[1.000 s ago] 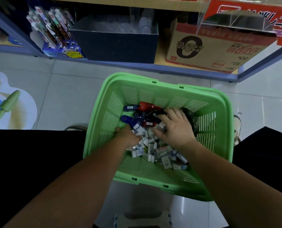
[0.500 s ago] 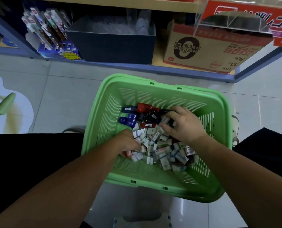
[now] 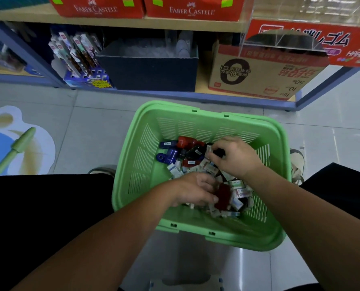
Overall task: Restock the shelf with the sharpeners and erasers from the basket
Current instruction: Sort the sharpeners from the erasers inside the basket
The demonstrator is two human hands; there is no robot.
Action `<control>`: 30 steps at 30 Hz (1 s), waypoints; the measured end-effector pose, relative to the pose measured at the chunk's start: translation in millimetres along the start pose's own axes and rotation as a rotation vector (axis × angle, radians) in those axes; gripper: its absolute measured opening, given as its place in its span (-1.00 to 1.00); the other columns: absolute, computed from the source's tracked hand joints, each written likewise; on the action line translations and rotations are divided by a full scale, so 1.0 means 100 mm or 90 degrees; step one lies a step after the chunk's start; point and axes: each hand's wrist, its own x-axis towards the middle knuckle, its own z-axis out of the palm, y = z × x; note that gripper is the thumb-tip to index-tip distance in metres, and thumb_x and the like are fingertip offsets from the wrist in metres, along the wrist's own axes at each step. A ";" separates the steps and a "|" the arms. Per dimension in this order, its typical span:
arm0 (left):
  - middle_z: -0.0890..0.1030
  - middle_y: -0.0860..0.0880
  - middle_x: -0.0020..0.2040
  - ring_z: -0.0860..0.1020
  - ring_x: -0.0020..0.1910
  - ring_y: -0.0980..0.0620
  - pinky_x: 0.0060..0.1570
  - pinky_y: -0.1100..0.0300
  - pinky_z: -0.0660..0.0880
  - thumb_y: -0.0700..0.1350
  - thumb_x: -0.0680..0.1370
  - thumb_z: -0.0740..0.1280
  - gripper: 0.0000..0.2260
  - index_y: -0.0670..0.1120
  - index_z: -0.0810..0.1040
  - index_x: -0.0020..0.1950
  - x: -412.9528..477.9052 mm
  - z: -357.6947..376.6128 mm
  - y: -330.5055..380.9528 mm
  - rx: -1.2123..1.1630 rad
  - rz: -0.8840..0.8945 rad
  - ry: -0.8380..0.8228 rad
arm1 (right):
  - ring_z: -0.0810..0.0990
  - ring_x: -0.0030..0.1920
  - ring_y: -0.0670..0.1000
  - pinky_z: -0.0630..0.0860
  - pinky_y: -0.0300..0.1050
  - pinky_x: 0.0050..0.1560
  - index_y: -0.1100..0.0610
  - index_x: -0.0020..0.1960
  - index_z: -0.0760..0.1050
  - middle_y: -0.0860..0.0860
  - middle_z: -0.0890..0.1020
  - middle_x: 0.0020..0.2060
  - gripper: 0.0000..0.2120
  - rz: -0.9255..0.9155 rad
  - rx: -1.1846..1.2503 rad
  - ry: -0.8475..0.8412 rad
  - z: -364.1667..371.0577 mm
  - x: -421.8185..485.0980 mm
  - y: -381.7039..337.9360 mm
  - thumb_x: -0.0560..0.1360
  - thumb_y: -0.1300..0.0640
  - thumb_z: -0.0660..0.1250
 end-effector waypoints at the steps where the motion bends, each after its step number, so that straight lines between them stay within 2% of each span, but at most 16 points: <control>1: 0.67 -0.07 0.22 0.68 0.15 -0.01 0.15 0.06 0.65 -0.31 0.52 0.51 -0.54 -0.08 0.53 0.39 -0.02 -0.10 -0.03 0.011 0.003 0.027 | 0.59 0.15 0.13 0.58 0.03 0.09 0.03 0.14 0.67 0.00 0.66 0.05 -0.73 -0.015 -0.016 -0.002 0.02 0.00 -0.03 0.59 -0.12 0.38; 4: 0.69 -0.09 0.08 0.71 0.05 -0.09 -0.02 0.07 0.69 -0.32 0.56 0.43 -0.77 -0.10 0.62 0.17 -0.06 -0.40 -0.21 0.095 -0.034 0.188 | 0.57 0.14 0.12 0.54 0.02 0.11 0.06 0.21 0.66 0.02 0.65 0.06 -0.71 -0.079 -0.056 -0.009 0.12 0.01 -0.14 0.60 -0.08 0.40; 6: 0.65 -0.13 0.03 0.67 0.02 -0.13 -0.01 0.05 0.67 -0.30 0.59 0.39 -0.86 -0.20 0.61 0.14 0.00 -0.54 -0.35 0.216 -0.096 0.305 | 0.56 0.11 0.12 0.56 0.06 0.12 0.08 0.22 0.65 0.03 0.64 0.05 -0.70 -0.123 -0.068 -0.036 0.23 0.02 -0.22 0.58 -0.08 0.42; 8: 0.60 -0.09 -0.04 0.62 -0.03 -0.08 -0.05 0.09 0.61 -0.30 0.58 0.38 -0.80 -0.22 0.56 0.21 0.15 -0.65 -0.45 0.210 -0.103 0.416 | 0.55 0.12 0.12 0.54 0.10 0.19 0.08 0.22 0.65 0.03 0.64 0.06 -0.64 -0.156 -0.064 -0.072 0.36 0.06 -0.28 0.56 -0.13 0.43; 9: 0.60 -0.09 -0.01 0.61 0.00 -0.08 -0.01 0.09 0.60 -0.29 0.57 0.38 -0.74 -0.18 0.54 0.26 0.23 -0.70 -0.45 0.184 -0.074 0.457 | 0.55 0.15 0.12 0.50 0.10 0.26 0.08 0.24 0.65 0.03 0.63 0.09 -0.59 -0.162 -0.063 -0.095 0.42 0.08 -0.29 0.54 -0.18 0.42; 10: 0.60 -0.11 0.10 0.61 0.07 -0.11 0.08 0.06 0.59 -0.28 0.57 0.39 -0.66 -0.14 0.52 0.34 0.31 -0.76 -0.45 0.181 -0.032 0.482 | 0.54 0.20 0.12 0.45 0.10 0.34 0.06 0.26 0.64 0.03 0.62 0.13 -0.55 -0.160 -0.069 -0.118 0.48 0.10 -0.29 0.54 -0.23 0.40; 13: 0.37 -0.08 0.51 0.44 0.38 -0.18 0.39 0.01 0.42 -0.20 0.61 0.38 -0.42 0.02 0.31 0.61 0.49 -0.93 -0.42 0.379 0.062 0.441 | 0.50 0.33 0.14 0.34 0.15 0.49 0.06 0.28 0.64 0.05 0.61 0.22 -0.43 -0.163 -0.109 -0.135 0.59 0.08 -0.20 0.52 -0.34 0.29; 15: 0.23 -0.06 0.59 0.36 0.42 -0.21 0.42 -0.02 0.39 -0.14 0.62 0.38 -0.37 0.10 0.22 0.64 0.56 -0.99 -0.44 0.512 0.067 0.403 | 0.52 0.31 0.21 0.37 0.23 0.46 0.09 0.25 0.66 0.09 0.63 0.17 -0.36 -0.178 -0.118 -0.127 0.63 0.05 -0.13 0.45 -0.37 0.26; 18: 0.23 -0.11 0.52 0.55 0.21 -0.22 0.21 -0.01 0.54 -0.03 0.62 0.40 -0.41 0.13 0.25 0.60 0.59 -0.97 -0.47 0.538 0.018 0.417 | 0.53 0.17 0.20 0.44 0.20 0.34 0.08 0.20 0.68 0.07 0.61 0.04 -0.38 -0.201 -0.122 -0.094 0.70 0.04 -0.15 0.42 -0.37 0.28; 21: 0.46 -0.15 0.34 0.60 0.14 -0.21 0.03 0.05 0.53 0.03 0.63 0.37 -0.57 0.04 0.36 0.46 0.57 -0.94 -0.50 0.488 -0.045 0.407 | 0.51 0.14 0.16 0.44 0.11 0.26 0.04 0.24 0.65 0.04 0.58 0.04 -0.37 -0.179 -0.096 -0.126 0.80 0.07 -0.26 0.43 -0.41 0.33; 23: 0.60 -0.11 0.22 0.61 0.13 -0.16 0.01 0.11 0.50 0.02 0.64 0.36 -0.66 -0.01 0.42 0.38 0.53 -0.92 -0.53 0.469 -0.065 0.328 | 0.49 0.19 0.14 0.40 0.07 0.30 0.01 0.27 0.63 0.02 0.56 0.12 -0.25 -0.152 -0.098 -0.171 0.83 0.08 -0.29 0.37 -0.51 0.21; 25: 0.61 -0.10 0.28 0.59 0.19 -0.15 0.07 0.13 0.48 0.02 0.65 0.34 -0.64 -0.01 0.43 0.42 0.46 -0.89 -0.52 0.491 -0.079 0.254 | 0.46 0.23 0.13 0.37 0.07 0.35 -0.01 0.31 0.62 0.03 0.52 0.19 -0.15 -0.150 -0.101 -0.193 0.82 0.09 -0.27 0.32 -0.56 0.09; 26: 0.59 -0.11 0.32 0.57 0.24 -0.14 0.15 0.11 0.47 0.01 0.65 0.33 -0.63 -0.02 0.44 0.44 0.44 -0.88 -0.50 0.544 -0.082 0.237 | 0.45 0.26 0.14 0.35 0.08 0.38 -0.02 0.34 0.60 0.04 0.50 0.23 -0.16 -0.148 -0.099 -0.204 0.80 0.08 -0.25 0.34 -0.56 0.12; 28: 0.56 -0.13 0.36 0.51 0.31 -0.13 0.29 0.09 0.37 0.03 0.68 0.28 -0.64 -0.06 0.46 0.44 0.39 -0.83 -0.44 0.717 -0.108 0.218 | 0.42 0.31 0.15 0.32 0.11 0.40 -0.02 0.40 0.57 0.05 0.48 0.29 -0.24 -0.146 -0.094 -0.213 0.77 0.08 -0.24 0.39 -0.50 0.30; 30: 0.51 -0.13 0.37 0.44 0.35 -0.12 0.35 0.05 0.31 0.09 0.66 0.28 -0.60 -0.09 0.48 0.43 0.36 -0.77 -0.40 0.851 -0.154 0.178 | 0.46 0.29 0.15 0.38 0.09 0.34 0.02 0.38 0.59 0.05 0.51 0.27 -0.33 -0.145 -0.085 -0.192 0.74 0.06 -0.25 0.44 -0.39 0.42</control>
